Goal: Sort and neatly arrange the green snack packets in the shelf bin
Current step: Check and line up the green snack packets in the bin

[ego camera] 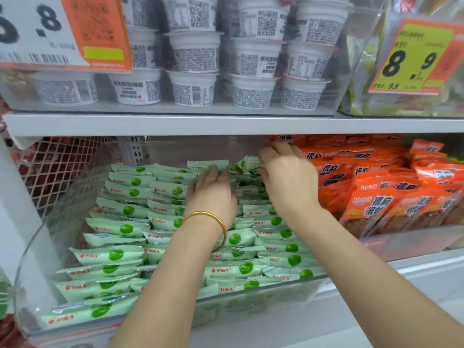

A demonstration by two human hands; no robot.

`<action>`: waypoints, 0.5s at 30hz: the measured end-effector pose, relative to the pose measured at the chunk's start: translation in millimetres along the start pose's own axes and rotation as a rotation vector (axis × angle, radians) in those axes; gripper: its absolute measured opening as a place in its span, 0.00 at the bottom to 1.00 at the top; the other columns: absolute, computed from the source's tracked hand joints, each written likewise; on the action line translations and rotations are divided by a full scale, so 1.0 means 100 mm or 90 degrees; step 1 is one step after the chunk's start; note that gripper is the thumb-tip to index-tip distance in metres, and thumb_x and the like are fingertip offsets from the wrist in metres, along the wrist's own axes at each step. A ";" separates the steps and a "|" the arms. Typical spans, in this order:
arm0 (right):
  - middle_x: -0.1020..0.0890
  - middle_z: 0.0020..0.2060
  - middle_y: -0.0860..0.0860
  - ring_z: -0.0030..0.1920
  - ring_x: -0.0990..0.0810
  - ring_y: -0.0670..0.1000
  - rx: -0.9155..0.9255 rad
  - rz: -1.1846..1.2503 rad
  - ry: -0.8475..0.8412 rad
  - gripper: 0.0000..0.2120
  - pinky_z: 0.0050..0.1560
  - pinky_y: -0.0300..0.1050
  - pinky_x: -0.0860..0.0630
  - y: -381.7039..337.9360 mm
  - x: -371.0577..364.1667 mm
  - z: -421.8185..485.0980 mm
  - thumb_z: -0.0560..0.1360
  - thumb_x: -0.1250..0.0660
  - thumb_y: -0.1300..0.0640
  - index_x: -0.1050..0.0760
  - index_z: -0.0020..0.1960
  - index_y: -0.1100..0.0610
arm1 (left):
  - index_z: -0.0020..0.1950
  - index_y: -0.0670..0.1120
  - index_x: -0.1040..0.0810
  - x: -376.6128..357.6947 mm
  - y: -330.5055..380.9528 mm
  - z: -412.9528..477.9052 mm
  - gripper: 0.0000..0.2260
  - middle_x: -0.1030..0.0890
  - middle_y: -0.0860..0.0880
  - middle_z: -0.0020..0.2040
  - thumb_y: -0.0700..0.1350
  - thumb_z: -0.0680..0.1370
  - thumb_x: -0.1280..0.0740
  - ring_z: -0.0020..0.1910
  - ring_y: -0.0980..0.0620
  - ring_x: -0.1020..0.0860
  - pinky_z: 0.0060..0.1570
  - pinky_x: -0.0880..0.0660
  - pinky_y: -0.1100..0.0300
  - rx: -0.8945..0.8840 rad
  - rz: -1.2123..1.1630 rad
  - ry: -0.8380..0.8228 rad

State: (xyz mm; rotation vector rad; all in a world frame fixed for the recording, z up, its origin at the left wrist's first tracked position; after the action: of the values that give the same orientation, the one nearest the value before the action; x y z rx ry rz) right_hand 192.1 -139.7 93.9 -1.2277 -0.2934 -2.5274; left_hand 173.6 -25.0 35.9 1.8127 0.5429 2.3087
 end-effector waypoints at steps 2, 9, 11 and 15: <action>0.22 0.34 0.59 0.31 0.23 0.61 0.011 -0.026 -0.019 0.12 0.28 0.42 0.38 -0.05 -0.06 0.02 0.52 0.31 0.74 0.24 0.33 0.63 | 0.75 0.46 0.41 -0.05 -0.02 0.00 0.21 0.45 0.47 0.77 0.48 0.82 0.47 0.76 0.49 0.49 0.73 0.53 0.50 0.006 0.038 -0.044; 0.30 0.64 0.58 0.65 0.33 0.59 -0.025 -0.083 -0.324 0.23 0.61 0.50 0.34 -0.16 -0.20 0.17 0.71 0.36 0.69 0.30 0.65 0.62 | 0.75 0.47 0.41 -0.08 -0.08 0.01 0.21 0.48 0.48 0.78 0.49 0.82 0.48 0.76 0.51 0.52 0.74 0.55 0.47 0.021 0.045 -0.105; 0.29 0.64 0.58 0.66 0.32 0.59 -0.012 -0.085 -0.385 0.22 0.61 0.50 0.33 -0.19 -0.27 0.19 0.72 0.37 0.69 0.31 0.66 0.62 | 0.75 0.47 0.41 -0.06 -0.09 0.00 0.21 0.48 0.49 0.78 0.48 0.82 0.48 0.76 0.51 0.52 0.74 0.55 0.48 0.024 0.035 -0.109; 0.27 0.62 0.58 0.62 0.29 0.59 -0.017 0.028 -0.343 0.26 0.53 0.46 0.32 -0.12 -0.38 0.05 0.71 0.40 0.73 0.36 0.68 0.61 | 0.75 0.47 0.42 -0.04 -0.10 -0.01 0.21 0.47 0.48 0.78 0.46 0.82 0.48 0.76 0.50 0.51 0.74 0.55 0.49 0.026 0.029 -0.111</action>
State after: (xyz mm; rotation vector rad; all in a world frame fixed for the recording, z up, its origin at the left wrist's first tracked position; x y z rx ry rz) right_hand 213.3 -119.5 66.0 -1.8884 -0.3460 -2.1252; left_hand 172.7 -17.3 28.4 2.0403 0.5317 2.1537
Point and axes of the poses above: each hand's wrist, its own z-axis towards the middle knuckle, its own x-axis out of the back of the hand, y = z × x, the point moved 6 cm from there along z, towards the middle knuckle
